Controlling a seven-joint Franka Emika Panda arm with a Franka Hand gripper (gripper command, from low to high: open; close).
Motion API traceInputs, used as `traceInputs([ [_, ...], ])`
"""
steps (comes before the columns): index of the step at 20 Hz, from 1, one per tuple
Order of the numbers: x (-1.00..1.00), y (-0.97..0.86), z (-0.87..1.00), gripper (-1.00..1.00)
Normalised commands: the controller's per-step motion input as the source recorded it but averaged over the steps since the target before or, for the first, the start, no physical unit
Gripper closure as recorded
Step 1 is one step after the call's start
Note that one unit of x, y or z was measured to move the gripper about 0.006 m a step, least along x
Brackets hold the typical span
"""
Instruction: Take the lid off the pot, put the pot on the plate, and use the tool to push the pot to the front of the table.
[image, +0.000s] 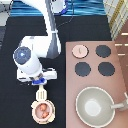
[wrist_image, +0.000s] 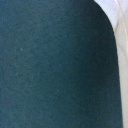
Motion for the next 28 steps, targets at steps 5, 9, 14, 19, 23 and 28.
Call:
traceInputs([
  [5, 1.0, 0.09, 0.12, 1.0],
  [9, 0.59, 0.14, 0.33, 1.0],
  [14, -0.59, 0.31, 0.76, 1.0],
  [19, -0.94, 0.22, 0.76, 1.0],
  [23, -1.0, 0.12, 0.49, 1.0],
  [28, -1.0, 0.01, -0.09, 1.0],
])
